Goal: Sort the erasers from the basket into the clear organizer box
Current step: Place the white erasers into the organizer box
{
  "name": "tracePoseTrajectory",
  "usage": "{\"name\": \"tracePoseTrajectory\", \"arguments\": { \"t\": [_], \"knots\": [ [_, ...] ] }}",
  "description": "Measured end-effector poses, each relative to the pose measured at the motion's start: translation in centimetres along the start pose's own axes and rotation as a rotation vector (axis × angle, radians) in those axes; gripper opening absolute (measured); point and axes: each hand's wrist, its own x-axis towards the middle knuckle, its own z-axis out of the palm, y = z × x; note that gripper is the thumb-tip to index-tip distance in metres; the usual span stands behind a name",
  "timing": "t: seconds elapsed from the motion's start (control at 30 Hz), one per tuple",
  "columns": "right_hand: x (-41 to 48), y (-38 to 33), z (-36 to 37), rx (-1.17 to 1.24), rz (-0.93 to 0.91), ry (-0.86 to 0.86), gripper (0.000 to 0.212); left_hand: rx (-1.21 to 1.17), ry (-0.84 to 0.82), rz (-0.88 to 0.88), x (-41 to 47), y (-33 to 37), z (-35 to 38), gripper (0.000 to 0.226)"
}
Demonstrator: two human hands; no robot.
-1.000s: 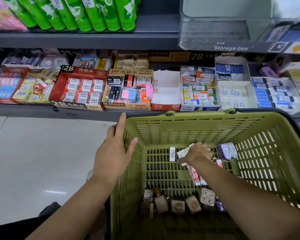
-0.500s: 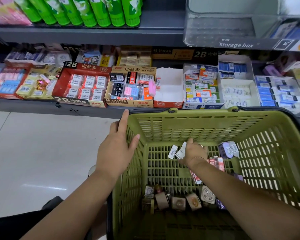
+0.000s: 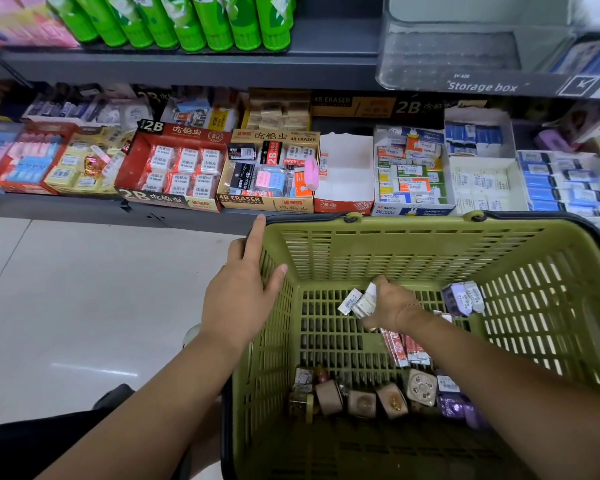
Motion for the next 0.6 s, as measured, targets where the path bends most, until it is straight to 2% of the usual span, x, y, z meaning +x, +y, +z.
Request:
{"name": "tracePoseTrajectory", "arguments": {
  "t": [0.1,0.17,0.23,0.3,0.33,0.37,0.47,0.5,0.53,0.6],
  "knots": [
    [-0.5,-0.4,-0.8,0.102,-0.053,-0.04,0.069,0.037,-0.005,0.002,0.0,0.0,0.0,0.074],
    [-1.4,-1.0,-1.6,0.154,-0.095,-0.054,0.067,0.148,0.037,0.007,0.1,-0.1,-0.1,0.073],
    [-2.9,-2.0,-3.0,0.202,-0.149,-0.053,0.064,0.243,0.101,0.106,-0.4,0.6,-0.5,0.072],
    [-4.9,-3.1,-5.4,0.246,-0.225,-0.041,0.062,0.17,0.071,0.245,-1.1,2.6,-0.9,0.073],
    [-6.1,-3.6,-6.9,0.27,-0.259,-0.03,0.059,0.042,0.015,0.236,-1.7,4.0,-0.9,0.077],
    [-7.4,-4.0,-8.7,0.297,-0.288,-0.017,0.056,-0.143,-0.062,0.145,-2.3,5.5,-1.0,0.084],
    [-11.7,-5.1,-14.0,0.369,-0.35,0.041,0.051,-0.954,-0.381,-0.357,-3.0,10.8,-2.1,0.11],
    [-13.1,-5.4,-15.5,0.386,-0.36,0.069,0.051,-1.232,-0.49,-0.477,-2.8,12.3,-2.5,0.11],
    [-14.4,-5.6,-16.8,0.404,-0.368,0.1,0.051,-1.447,-0.577,-0.532,-2.5,13.8,-2.9,0.101],
    [-16.9,-5.7,-19.1,0.425,-0.379,0.169,0.049,-1.668,-0.624,-0.506,-1.6,16.6,-4.2,0.065]
  ]
}}
